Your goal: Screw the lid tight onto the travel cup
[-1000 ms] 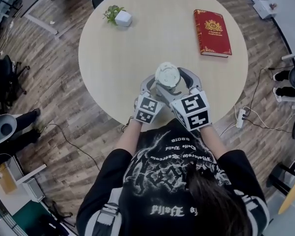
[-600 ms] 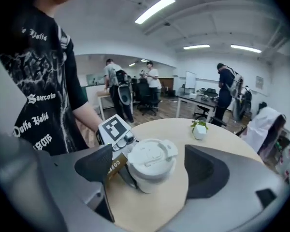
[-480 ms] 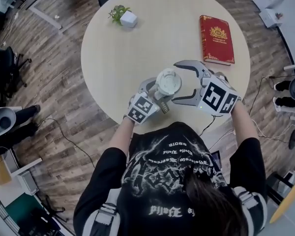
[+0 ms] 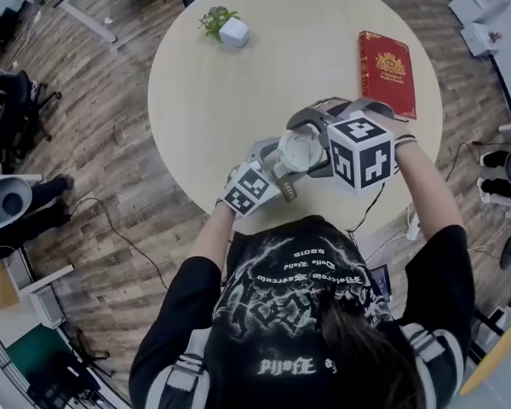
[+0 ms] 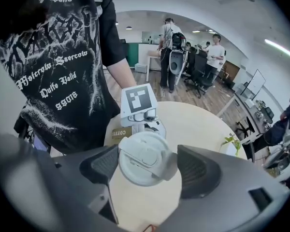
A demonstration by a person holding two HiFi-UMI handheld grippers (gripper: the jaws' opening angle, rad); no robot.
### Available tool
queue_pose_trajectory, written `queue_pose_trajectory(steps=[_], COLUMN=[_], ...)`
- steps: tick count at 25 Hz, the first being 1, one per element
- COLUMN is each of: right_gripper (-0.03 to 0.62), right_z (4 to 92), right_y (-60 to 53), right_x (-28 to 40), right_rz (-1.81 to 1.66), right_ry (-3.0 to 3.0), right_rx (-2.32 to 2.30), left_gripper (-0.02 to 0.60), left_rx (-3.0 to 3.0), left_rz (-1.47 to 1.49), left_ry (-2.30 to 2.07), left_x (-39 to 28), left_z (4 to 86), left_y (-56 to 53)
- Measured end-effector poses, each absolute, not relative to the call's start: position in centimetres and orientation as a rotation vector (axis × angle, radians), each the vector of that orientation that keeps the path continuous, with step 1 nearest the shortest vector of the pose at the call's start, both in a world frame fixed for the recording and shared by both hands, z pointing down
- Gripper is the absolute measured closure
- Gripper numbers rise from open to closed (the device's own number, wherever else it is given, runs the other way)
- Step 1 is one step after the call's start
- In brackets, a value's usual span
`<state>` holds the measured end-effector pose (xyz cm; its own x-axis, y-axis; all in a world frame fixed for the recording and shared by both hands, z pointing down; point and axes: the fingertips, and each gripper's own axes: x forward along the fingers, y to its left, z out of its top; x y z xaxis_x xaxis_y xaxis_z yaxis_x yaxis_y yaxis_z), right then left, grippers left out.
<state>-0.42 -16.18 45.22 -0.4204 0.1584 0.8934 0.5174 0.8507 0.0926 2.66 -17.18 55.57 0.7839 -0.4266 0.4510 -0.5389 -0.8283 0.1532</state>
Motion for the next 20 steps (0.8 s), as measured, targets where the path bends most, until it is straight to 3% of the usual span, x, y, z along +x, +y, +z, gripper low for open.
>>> queue_pose_trajectory(steps=[8,20], right_gripper=[0.212,0.221], right_z=[44.9,44.4], right_y=[-16.6,-17.6], right_x=[-0.8,-0.7], right_rz=[-0.272,0.033], right_ry=[-2.135,-2.358], right_rx=[-0.301,0.363], left_gripper=[0.210,0.210], left_rx=[2.686,2.645], left_rz=[0.561,0.513], left_ry=[-0.781,-0.867], left_x=[2.6,2.3], left_z=[55.6,55.8], left_y=[-17.1,-17.1])
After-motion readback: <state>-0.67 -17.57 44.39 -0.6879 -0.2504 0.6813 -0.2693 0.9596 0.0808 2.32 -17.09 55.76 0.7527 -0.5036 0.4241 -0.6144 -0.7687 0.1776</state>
